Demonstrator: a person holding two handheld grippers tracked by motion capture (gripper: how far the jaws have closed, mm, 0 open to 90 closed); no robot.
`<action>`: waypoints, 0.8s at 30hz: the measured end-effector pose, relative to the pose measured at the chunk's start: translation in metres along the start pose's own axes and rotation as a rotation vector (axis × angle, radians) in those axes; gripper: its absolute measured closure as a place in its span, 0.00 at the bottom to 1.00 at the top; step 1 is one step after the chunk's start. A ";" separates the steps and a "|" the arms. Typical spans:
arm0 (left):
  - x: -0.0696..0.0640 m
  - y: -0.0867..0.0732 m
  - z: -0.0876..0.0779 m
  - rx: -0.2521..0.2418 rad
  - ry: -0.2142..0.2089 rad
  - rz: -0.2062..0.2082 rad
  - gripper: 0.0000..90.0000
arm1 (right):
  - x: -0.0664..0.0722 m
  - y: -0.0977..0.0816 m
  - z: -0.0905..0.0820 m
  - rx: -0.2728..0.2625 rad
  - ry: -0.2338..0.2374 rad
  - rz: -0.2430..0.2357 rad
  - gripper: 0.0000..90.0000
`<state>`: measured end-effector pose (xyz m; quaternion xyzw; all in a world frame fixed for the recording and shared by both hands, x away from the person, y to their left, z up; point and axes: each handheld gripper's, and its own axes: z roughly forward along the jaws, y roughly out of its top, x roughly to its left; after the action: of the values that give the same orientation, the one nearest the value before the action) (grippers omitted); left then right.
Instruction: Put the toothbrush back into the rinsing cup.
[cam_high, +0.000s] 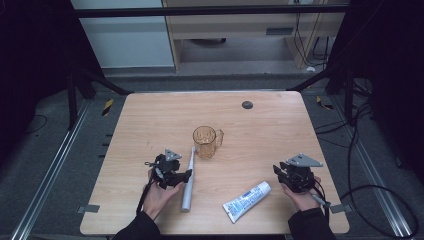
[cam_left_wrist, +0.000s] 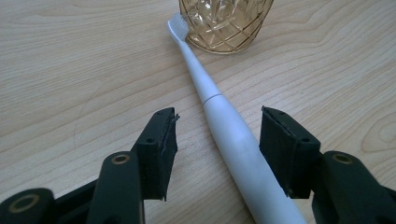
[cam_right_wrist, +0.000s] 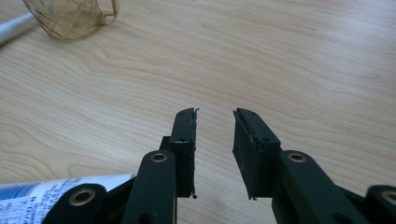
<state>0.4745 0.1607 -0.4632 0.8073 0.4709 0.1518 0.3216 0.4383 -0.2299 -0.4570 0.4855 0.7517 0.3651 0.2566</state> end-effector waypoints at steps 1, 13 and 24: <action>-0.001 0.002 0.002 0.004 -0.001 0.003 0.50 | -0.001 -0.001 0.002 0.006 -0.003 0.000 0.76; -0.010 0.006 0.011 0.045 0.010 0.016 0.61 | -0.002 -0.004 0.004 0.025 -0.006 -0.007 0.77; -0.013 0.000 0.019 0.063 -0.002 0.002 0.66 | -0.001 -0.005 0.006 0.038 -0.003 -0.007 0.77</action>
<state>0.4781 0.1424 -0.4764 0.8175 0.4745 0.1366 0.2964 0.4406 -0.2305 -0.4646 0.4882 0.7598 0.3492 0.2498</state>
